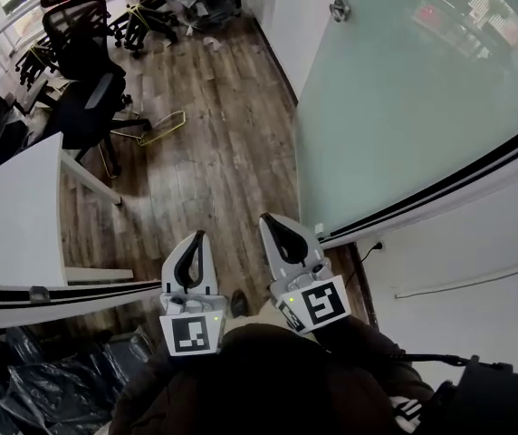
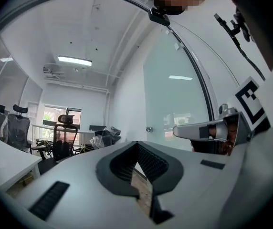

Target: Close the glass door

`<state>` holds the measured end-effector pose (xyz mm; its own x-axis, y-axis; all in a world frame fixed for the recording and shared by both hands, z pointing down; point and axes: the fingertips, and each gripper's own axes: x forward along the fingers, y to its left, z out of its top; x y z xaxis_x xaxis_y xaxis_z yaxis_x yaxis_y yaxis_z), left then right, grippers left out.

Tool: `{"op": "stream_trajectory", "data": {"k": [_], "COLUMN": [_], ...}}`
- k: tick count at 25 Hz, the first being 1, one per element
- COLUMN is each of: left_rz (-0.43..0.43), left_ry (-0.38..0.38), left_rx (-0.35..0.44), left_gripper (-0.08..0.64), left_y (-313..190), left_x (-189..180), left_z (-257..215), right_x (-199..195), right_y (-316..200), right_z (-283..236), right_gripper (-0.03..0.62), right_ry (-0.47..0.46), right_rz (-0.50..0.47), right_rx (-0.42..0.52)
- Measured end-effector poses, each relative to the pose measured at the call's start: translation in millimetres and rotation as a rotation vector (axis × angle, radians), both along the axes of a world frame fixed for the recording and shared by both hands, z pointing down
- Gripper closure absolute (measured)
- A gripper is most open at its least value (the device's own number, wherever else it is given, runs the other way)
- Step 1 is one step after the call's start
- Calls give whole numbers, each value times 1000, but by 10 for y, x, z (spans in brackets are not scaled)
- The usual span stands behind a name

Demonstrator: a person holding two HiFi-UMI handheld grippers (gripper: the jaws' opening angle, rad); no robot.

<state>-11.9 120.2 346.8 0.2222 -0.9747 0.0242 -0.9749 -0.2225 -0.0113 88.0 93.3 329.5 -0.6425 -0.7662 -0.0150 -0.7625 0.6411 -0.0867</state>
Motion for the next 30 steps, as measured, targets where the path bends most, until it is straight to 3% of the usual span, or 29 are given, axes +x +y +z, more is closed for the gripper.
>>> {"op": "stream_trajectory", "data": {"k": [7,13,18,22,27,30], "left_rz": [60,89,73,108,130,198], "left_ry": [-20,-45,-16,-41,-19,-29], "left_rx": [-33,-59,-11,-26,-15,-31], "left_gripper": [563,563,563,563,563,563], "left_y": [-1131,-2469,-3614,-4294,-5143,-5636], "left_x": [127,293,485,587,643,797], "left_z": [223,336,155,90,170,241], "right_x": [160,357,586,647,684,797], "right_y": [-1157,-2472,-3599,-4232,-4956,-5392], "right_z": [141,269,262,290,415,480], "right_gripper": [591,591,591,591,591,591], "right_ry": [-4,-12,-13,-19,-7,0], "right_rz": [68,106,123,142,172,213], "right_rx": [8,0,-2,-29,-45,-57]}}
